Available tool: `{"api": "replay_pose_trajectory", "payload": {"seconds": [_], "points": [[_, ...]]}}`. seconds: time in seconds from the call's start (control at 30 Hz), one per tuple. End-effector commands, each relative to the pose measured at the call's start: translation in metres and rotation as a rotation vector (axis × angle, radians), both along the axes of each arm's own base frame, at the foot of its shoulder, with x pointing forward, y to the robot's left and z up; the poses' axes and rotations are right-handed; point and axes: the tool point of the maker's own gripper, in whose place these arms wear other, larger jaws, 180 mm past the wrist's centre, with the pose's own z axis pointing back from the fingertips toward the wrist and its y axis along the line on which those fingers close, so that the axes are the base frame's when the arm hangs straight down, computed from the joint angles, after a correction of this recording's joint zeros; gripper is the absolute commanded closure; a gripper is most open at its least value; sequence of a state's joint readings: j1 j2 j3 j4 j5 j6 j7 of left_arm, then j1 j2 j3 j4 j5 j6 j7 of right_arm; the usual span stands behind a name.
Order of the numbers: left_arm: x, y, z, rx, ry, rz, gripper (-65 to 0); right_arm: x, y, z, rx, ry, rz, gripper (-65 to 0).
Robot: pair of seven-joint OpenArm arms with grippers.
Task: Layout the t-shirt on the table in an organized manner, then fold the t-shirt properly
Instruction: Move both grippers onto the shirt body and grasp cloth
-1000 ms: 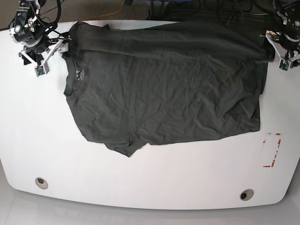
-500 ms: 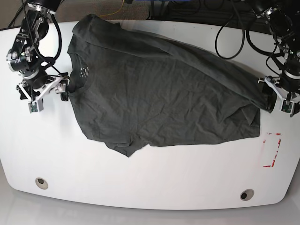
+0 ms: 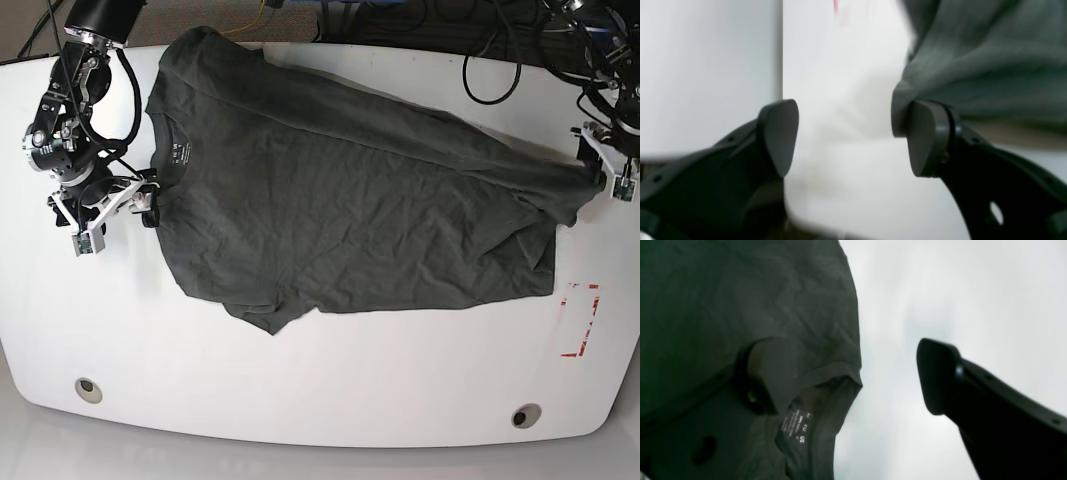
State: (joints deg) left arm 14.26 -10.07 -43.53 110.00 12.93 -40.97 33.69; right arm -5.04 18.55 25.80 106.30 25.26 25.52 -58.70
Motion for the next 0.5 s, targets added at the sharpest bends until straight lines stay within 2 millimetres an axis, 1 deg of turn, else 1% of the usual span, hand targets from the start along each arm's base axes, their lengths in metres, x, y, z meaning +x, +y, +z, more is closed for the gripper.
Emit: {"api": "replay_pose_trajectory", "payload": {"seconds": [0.0,0.13,0.23,0.37,0.47], "points": [[-0.001,0.018,0.022,0.042,-0.06,0.036,-47.5,0.008,0.006,0.011,0.018,-0.054,0.006,-54.8],[-0.023,0.032,0.018,0.057,-0.026,0.083,-47.5,0.007,0.01,0.009,0.032,-0.054,0.006,-54.8],[-0.031,0.035,0.016,0.063,-0.009,0.089,-47.5,0.008,0.019,0.006,0.037,-0.046,0.03,-54.8],[-0.027,0.039,0.024,0.085,-0.017,0.082,-47.5,0.009,0.028,0.004,0.04,-0.039,0.057,-54.8],[-0.011,0.038,0.036,0.079,-0.078,0.083,-47.5,0.009,0.034,0.002,0.044,-0.035,0.069,-54.8]]}}
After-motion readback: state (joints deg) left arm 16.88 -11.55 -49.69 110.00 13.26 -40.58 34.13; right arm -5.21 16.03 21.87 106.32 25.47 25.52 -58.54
